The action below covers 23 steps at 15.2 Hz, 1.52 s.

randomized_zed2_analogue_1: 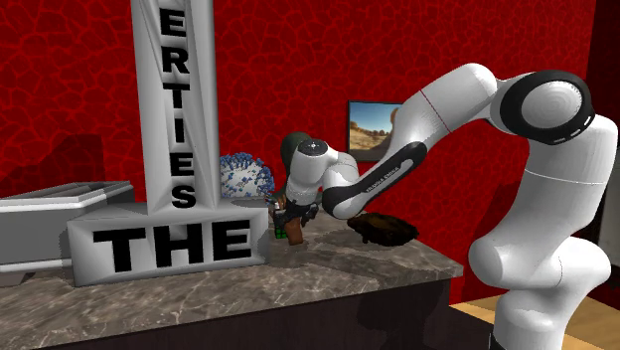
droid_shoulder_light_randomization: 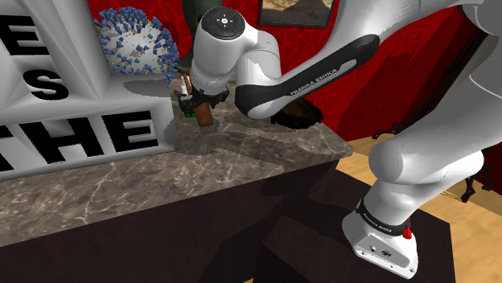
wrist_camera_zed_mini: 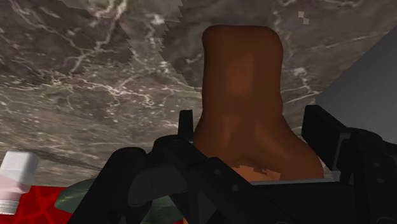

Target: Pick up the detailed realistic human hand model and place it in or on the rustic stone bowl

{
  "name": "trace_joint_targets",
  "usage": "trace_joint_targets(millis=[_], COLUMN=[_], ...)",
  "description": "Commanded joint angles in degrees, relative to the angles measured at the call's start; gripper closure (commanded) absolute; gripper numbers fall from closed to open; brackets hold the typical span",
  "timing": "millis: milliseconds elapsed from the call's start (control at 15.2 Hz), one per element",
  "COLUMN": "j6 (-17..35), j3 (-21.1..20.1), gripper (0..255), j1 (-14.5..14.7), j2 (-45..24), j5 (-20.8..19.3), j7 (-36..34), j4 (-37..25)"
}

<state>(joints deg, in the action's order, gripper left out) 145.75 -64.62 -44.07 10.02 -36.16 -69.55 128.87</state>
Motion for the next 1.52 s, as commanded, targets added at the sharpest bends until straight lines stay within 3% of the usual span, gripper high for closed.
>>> trace_joint_targets(millis=[0,330,858,1452], j6=[0.0,0.0,-3.2,-8.2], j3=[0.0,0.0,5.6,9.8], gripper=[255,255,255,255], j1=[0.0,0.0,5.1,8.6], j2=[0.0,0.0,3.8,6.3], j5=[0.0,0.0,8.4,14.1], j7=[0.0,0.0,8.0,14.3], j4=[0.0,0.0,-2.5,-6.6])
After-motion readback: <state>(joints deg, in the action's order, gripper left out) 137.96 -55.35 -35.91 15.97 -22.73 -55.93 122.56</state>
